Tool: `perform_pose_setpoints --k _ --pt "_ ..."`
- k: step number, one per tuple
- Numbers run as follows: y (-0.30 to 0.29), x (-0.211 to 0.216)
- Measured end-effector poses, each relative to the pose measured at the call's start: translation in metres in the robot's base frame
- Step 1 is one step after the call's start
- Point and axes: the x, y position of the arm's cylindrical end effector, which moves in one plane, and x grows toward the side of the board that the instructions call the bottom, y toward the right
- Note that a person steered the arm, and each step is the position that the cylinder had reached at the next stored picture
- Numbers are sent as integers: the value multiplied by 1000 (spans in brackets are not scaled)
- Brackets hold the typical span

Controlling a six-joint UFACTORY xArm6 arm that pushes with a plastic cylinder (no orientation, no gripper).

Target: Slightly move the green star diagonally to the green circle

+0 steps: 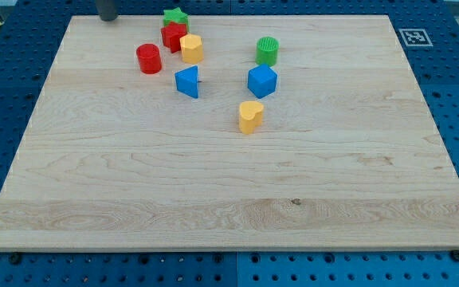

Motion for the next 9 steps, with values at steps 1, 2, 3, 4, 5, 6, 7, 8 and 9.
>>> perform_pose_setpoints --k 1,2,3,4,5,6,7,8,9 --pt "23 1" --pt "49 1" --pt "50 1" --pt "63 1" --pt "73 1" --pt "83 2" --pt "99 11" --pt "120 16" --pt "140 16"
